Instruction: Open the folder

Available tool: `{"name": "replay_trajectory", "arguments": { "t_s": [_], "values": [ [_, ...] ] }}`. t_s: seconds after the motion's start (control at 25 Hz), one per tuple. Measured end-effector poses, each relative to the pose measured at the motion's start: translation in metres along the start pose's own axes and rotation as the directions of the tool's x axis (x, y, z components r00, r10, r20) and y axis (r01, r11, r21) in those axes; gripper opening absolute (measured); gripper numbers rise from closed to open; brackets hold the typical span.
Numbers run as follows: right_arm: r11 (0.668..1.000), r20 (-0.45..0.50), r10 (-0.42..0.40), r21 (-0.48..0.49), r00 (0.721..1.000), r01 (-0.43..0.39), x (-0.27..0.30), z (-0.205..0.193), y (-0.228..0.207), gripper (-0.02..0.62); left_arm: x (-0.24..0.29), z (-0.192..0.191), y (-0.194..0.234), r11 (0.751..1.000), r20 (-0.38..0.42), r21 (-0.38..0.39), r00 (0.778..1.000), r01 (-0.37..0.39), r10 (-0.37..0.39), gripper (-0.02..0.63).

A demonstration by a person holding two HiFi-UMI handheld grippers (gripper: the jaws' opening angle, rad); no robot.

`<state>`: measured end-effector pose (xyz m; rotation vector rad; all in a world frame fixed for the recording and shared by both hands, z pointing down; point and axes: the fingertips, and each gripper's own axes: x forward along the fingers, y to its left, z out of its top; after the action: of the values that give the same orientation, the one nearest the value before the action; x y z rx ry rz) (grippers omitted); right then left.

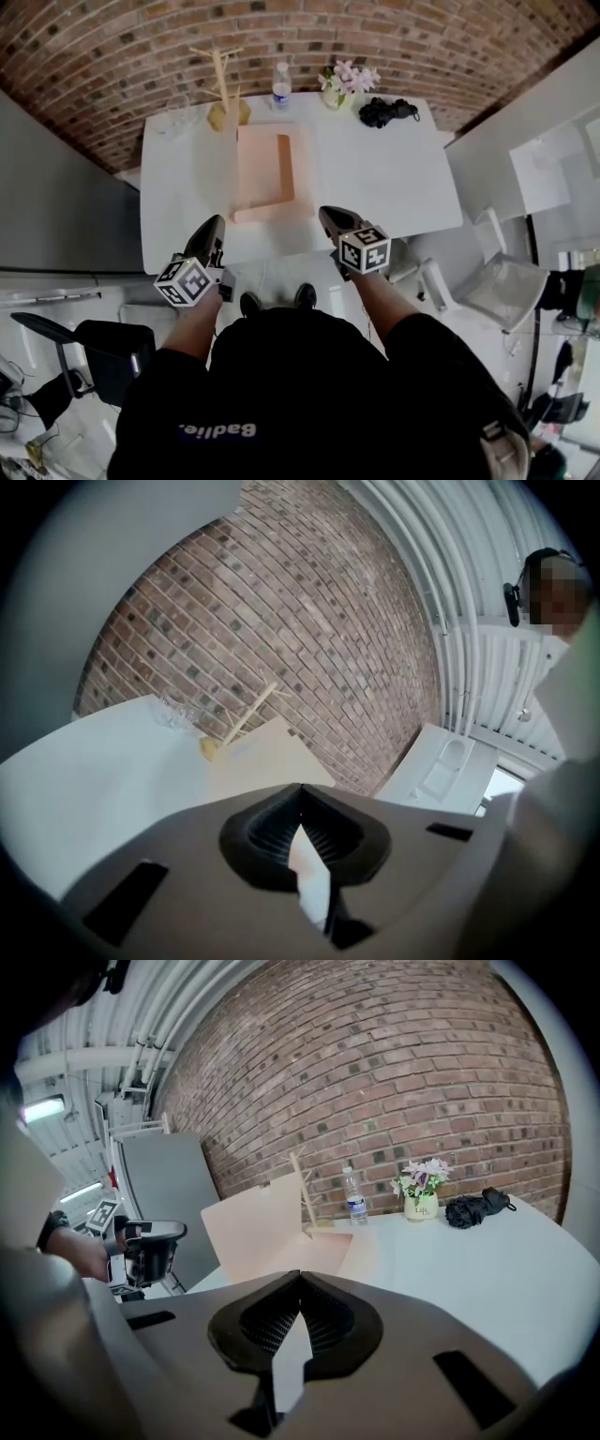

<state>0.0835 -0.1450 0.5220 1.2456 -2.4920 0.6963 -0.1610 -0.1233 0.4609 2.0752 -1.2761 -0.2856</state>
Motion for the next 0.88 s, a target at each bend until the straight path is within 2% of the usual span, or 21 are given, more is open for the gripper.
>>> {"name": "replay_trajectory", "arguments": {
  "t_s": [0.32, 0.64, 0.88],
  "values": [
    [0.99, 0.108, 0.144, -0.014, 0.984, -0.143, -0.035, 0.045, 0.065, 0.029, -0.023, 0.022, -0.07, 0.986, -0.016, 0.145, 0.996, 0.084, -0.082, 0.003],
    [0.967, 0.187, 0.254, -0.084, 0.949, -0.242, -0.072, 0.093, 0.12, 0.029, -0.036, 0.031, -0.134, 0.939, -0.06, 0.28, 0.979, 0.202, -0.193, 0.002],
    [0.957, 0.207, 0.291, -0.077, 0.934, -0.281, -0.087, 0.104, 0.138, 0.029, -0.041, 0.025, -0.165, 0.912, -0.081, 0.315, 0.965, 0.261, -0.249, 0.002]
  ]
}}
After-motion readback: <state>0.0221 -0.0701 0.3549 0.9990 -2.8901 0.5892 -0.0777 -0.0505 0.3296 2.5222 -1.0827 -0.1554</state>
